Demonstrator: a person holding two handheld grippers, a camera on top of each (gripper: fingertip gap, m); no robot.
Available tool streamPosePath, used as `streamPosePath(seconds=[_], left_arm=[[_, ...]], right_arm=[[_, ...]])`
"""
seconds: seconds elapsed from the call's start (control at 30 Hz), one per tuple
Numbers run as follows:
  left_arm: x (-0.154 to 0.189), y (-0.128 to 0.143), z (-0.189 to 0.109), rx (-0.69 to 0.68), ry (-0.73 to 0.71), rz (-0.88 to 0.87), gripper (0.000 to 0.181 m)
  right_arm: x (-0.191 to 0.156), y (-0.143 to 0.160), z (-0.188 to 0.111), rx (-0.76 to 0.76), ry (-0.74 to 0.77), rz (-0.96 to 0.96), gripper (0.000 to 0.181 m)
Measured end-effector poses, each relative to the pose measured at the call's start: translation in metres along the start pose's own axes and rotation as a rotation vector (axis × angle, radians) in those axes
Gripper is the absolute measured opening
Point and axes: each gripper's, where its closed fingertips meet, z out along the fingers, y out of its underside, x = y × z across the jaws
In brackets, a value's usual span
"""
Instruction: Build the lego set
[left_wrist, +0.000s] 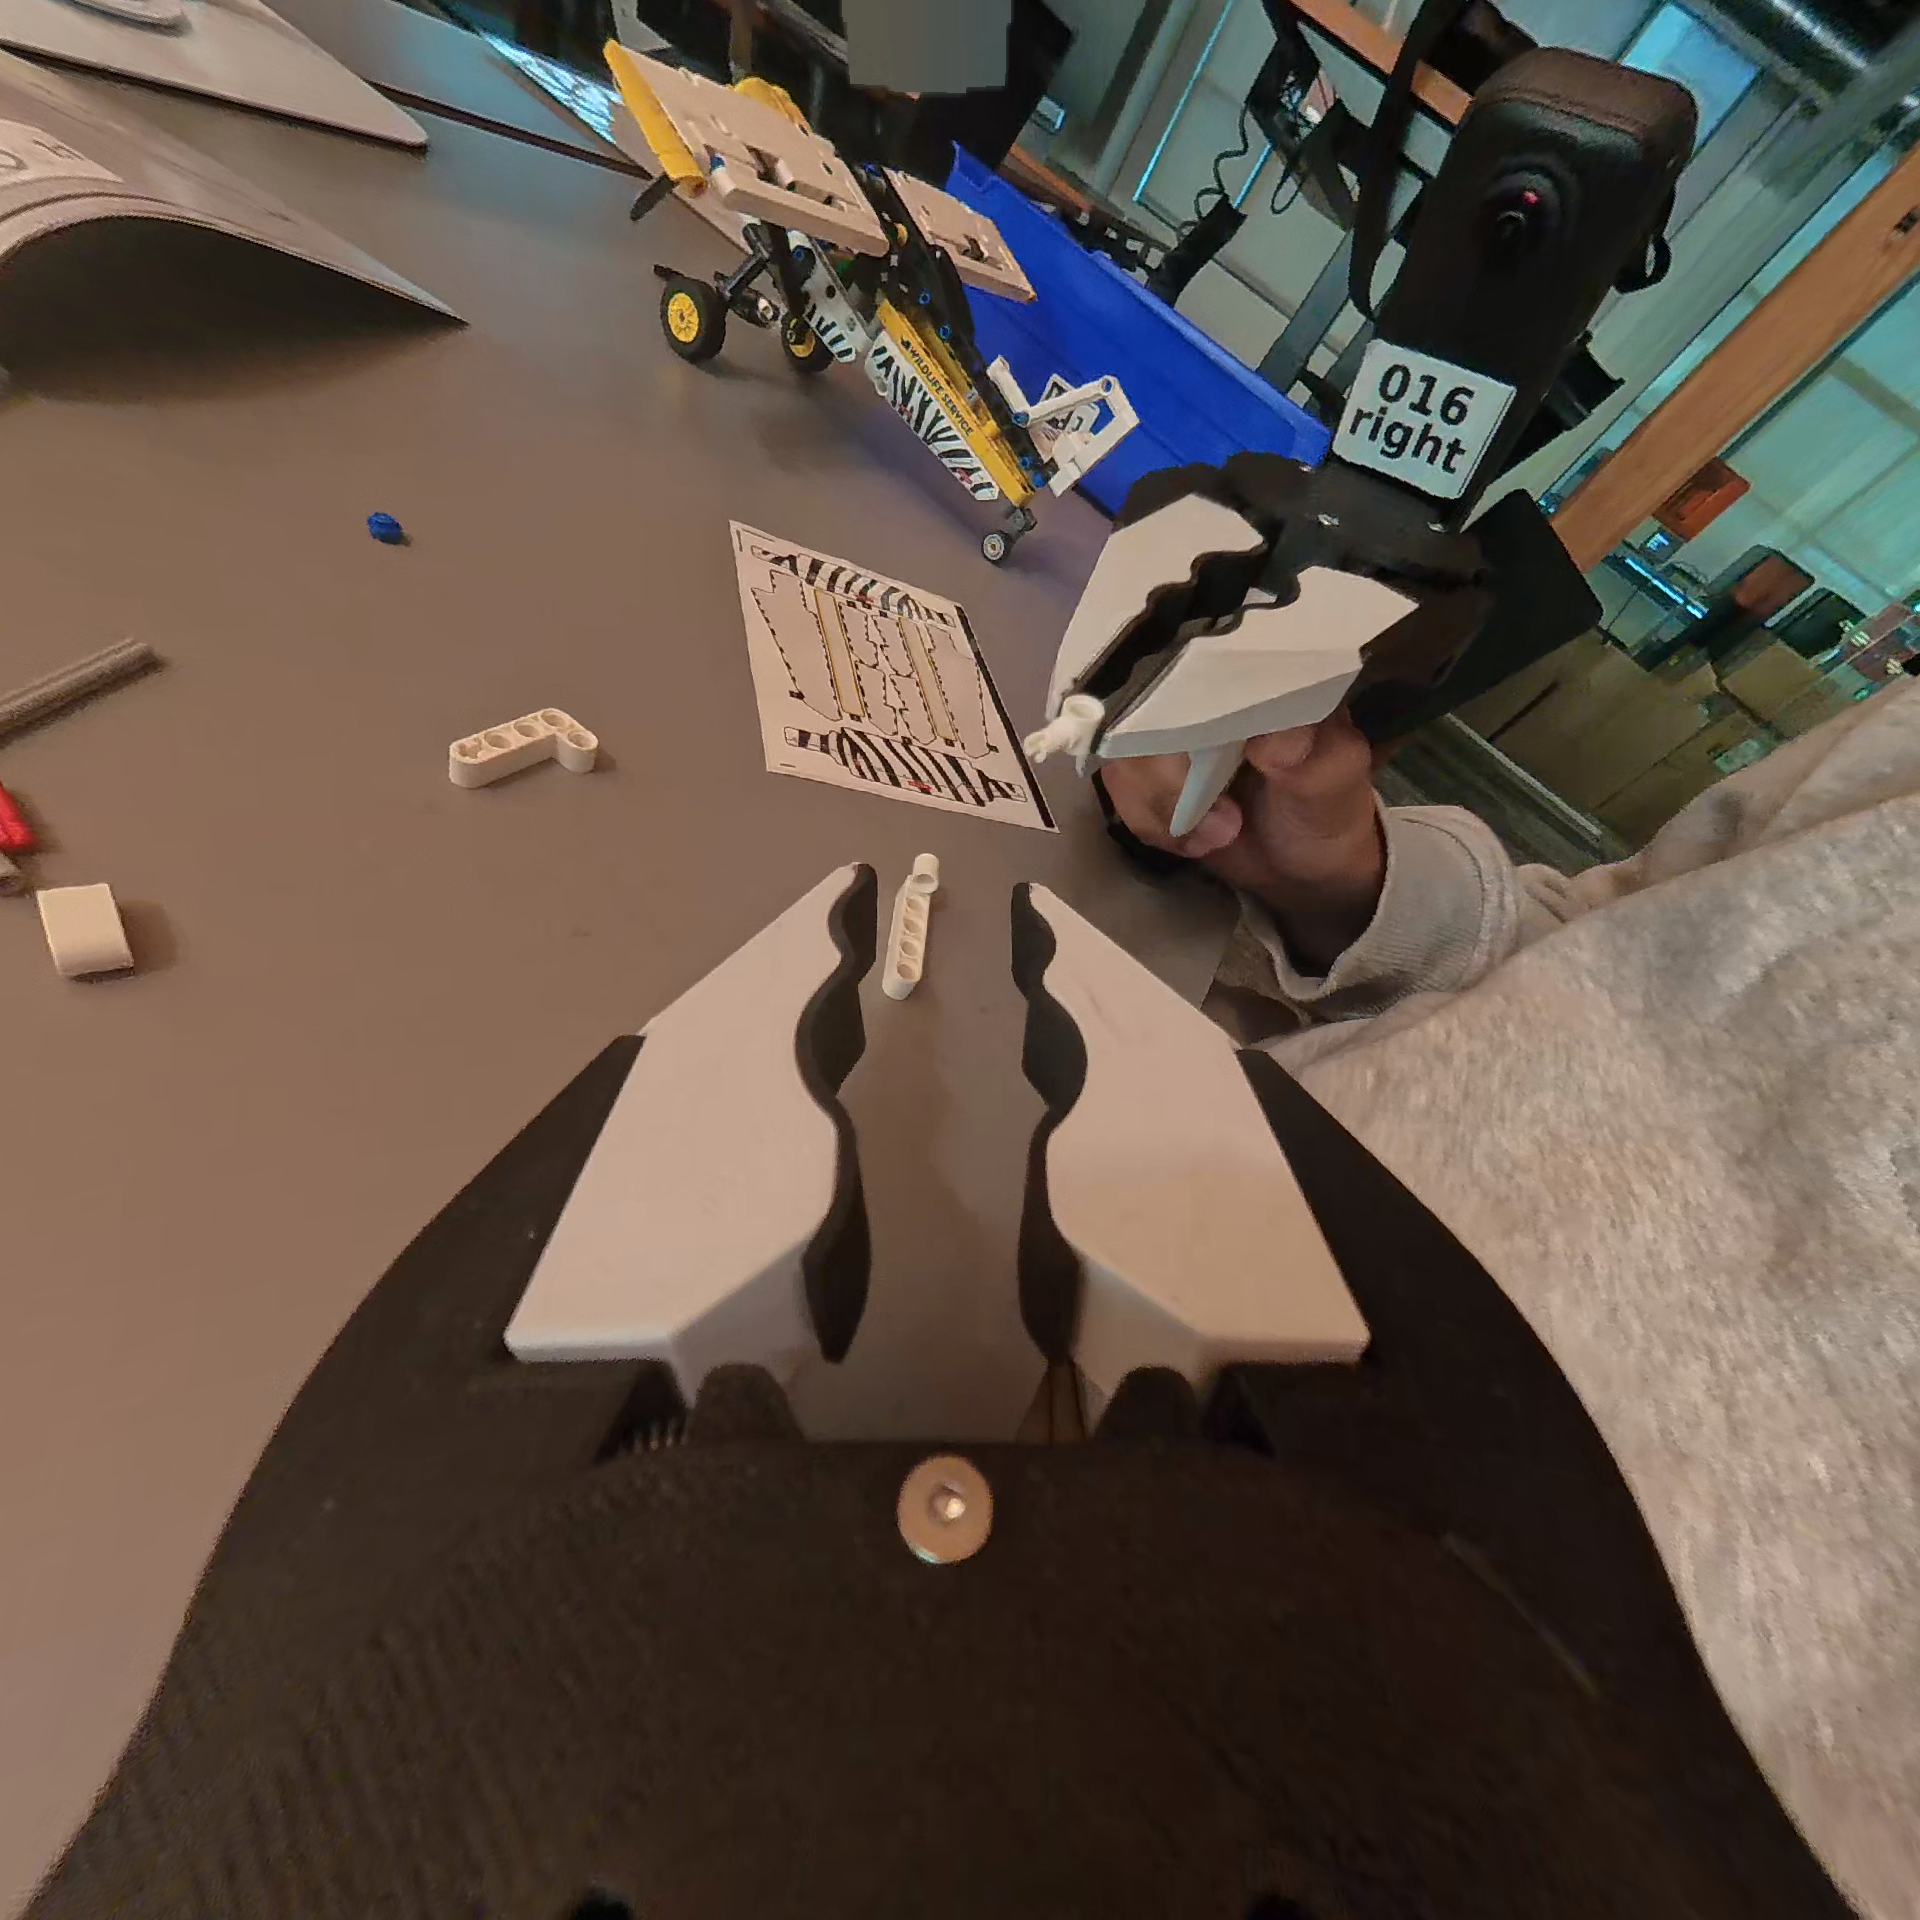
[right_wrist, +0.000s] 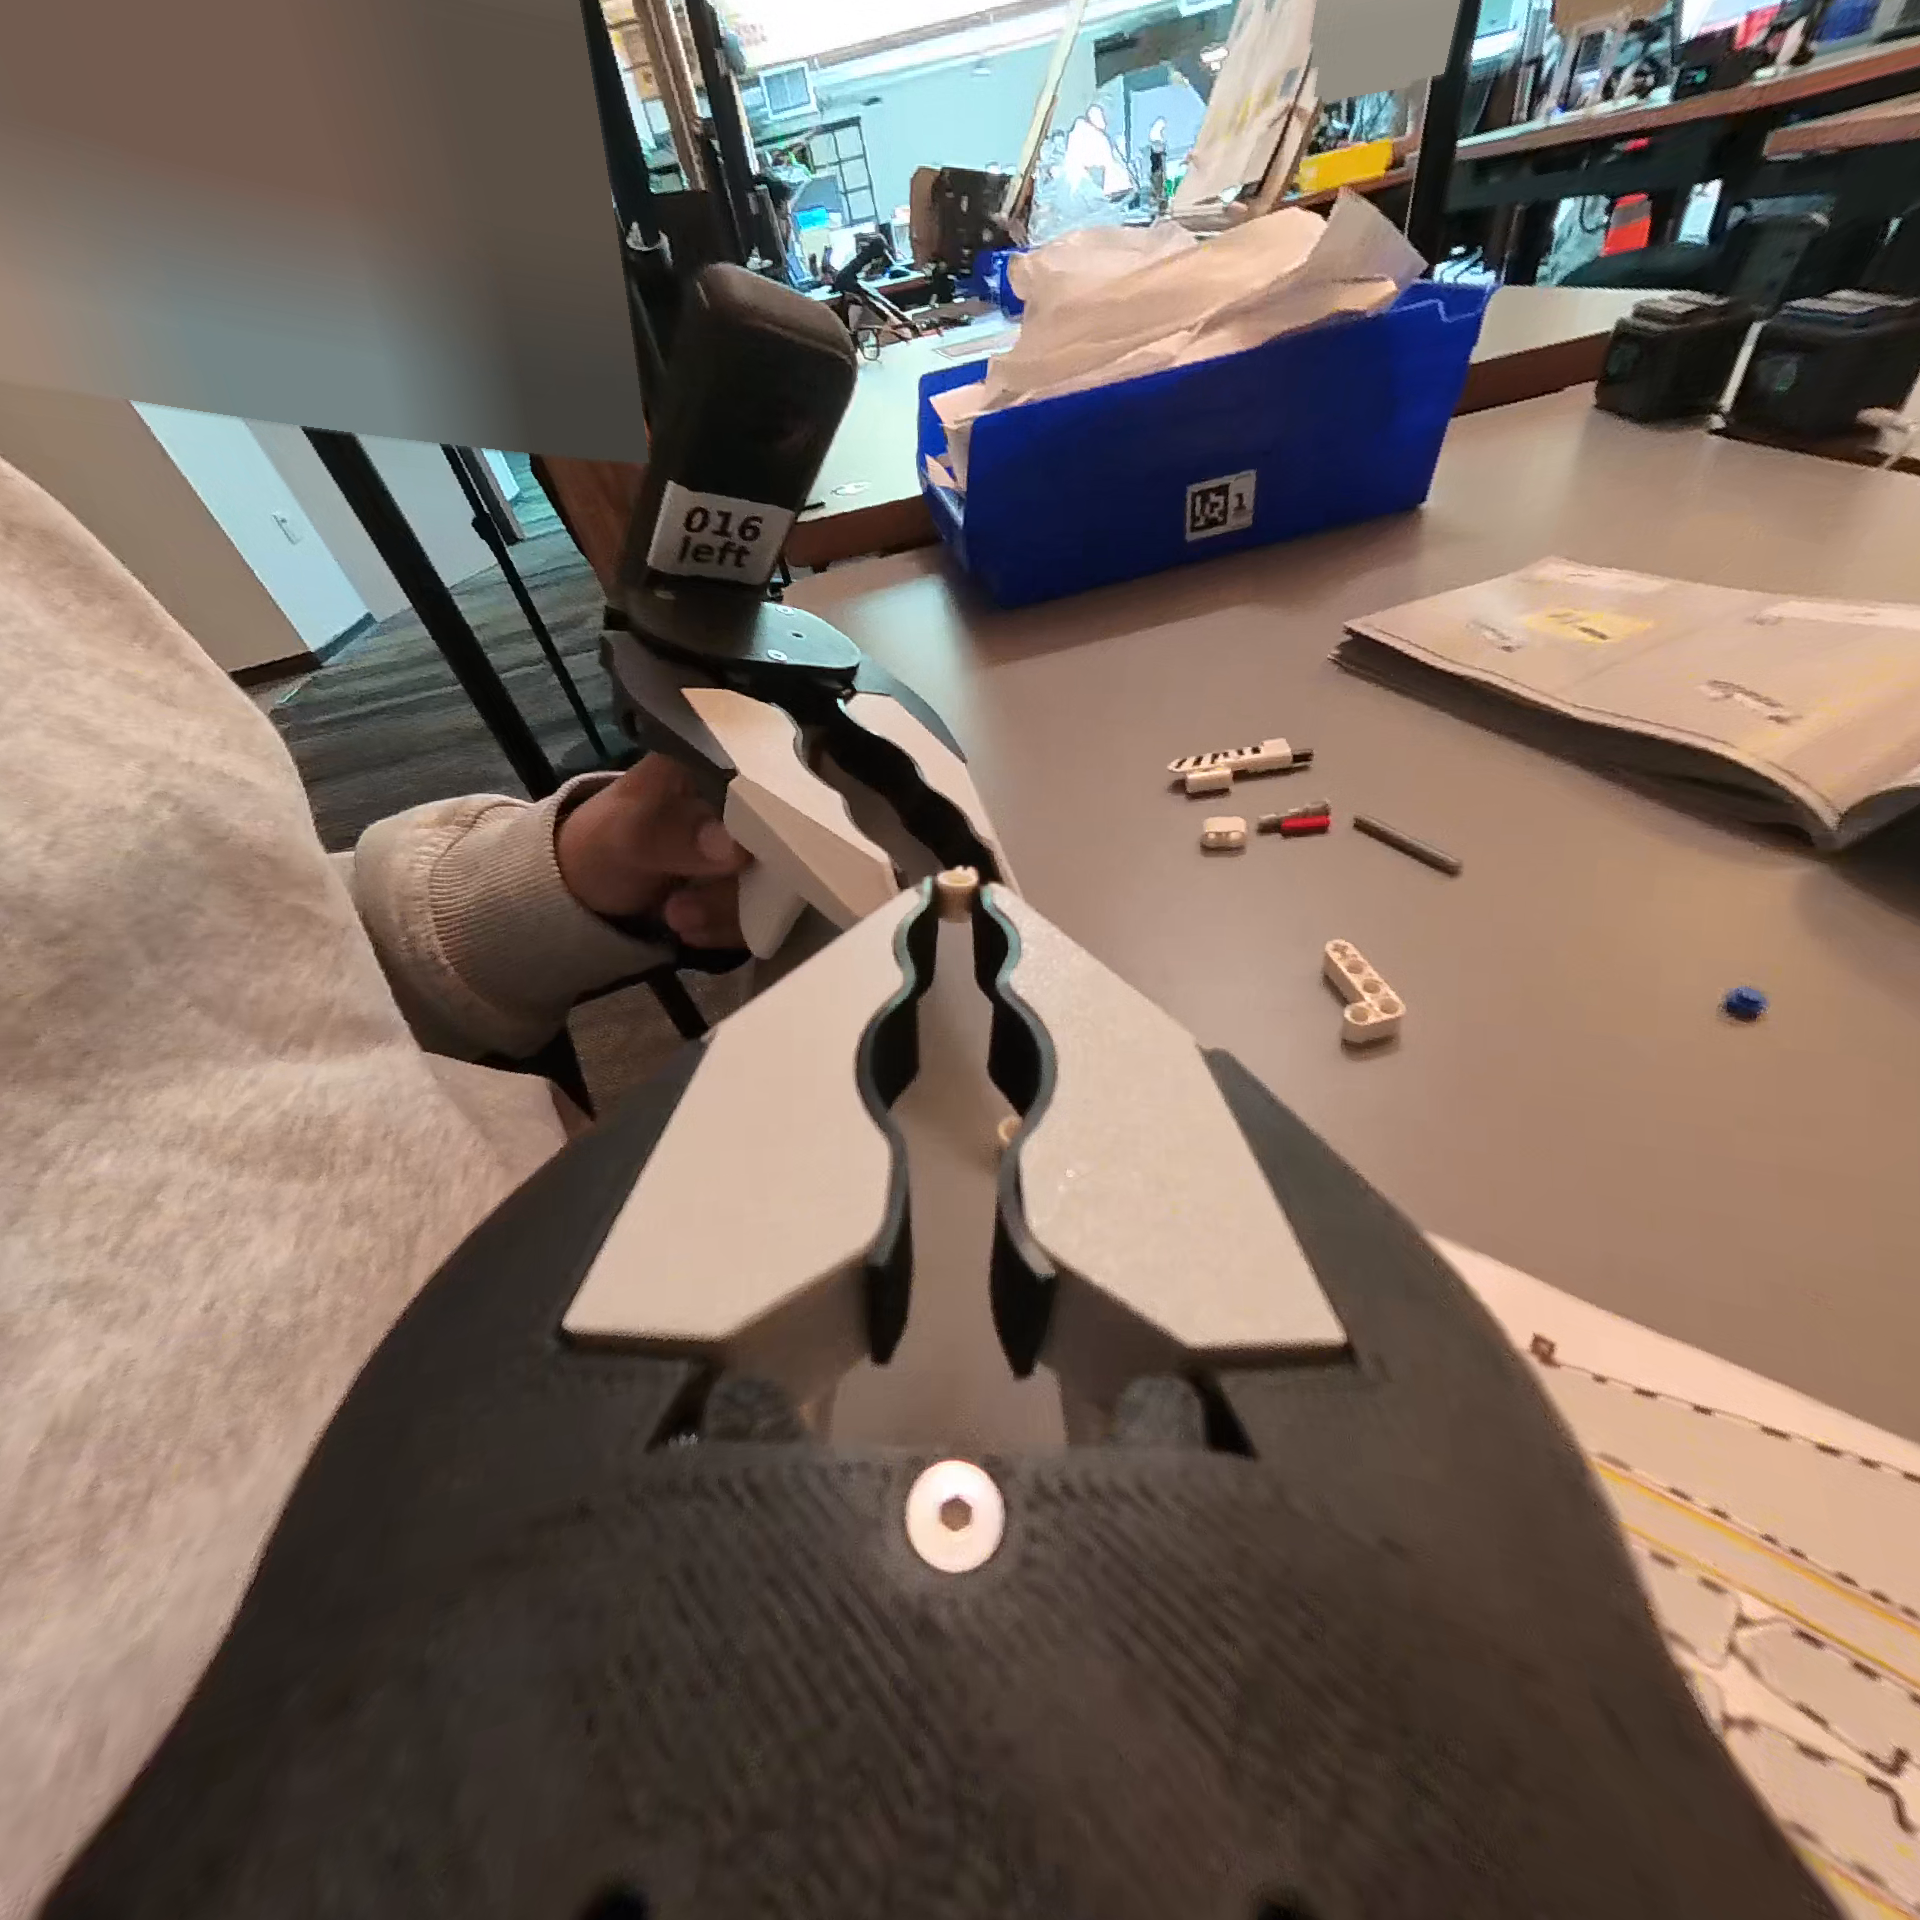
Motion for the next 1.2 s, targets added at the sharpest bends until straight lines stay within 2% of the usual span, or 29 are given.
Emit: streamPosePath(seconds=[0.27, 1.2], left_arm=[[-0.0014, -0.0041, -0.0027, 0.031, 0.008, -0.027, 0.024], [-0.0017, -0.0085, -0.0059, 0.063, 0.034, -0.066, 0.028]], right_arm=[[-0.0041, 0.0043, 0.0051, -0.034, 0.002, -0.059, 0.005], [0.0007, -0.0005, 0.0024, -0.001, 0.012, -0.031, 0.005]])
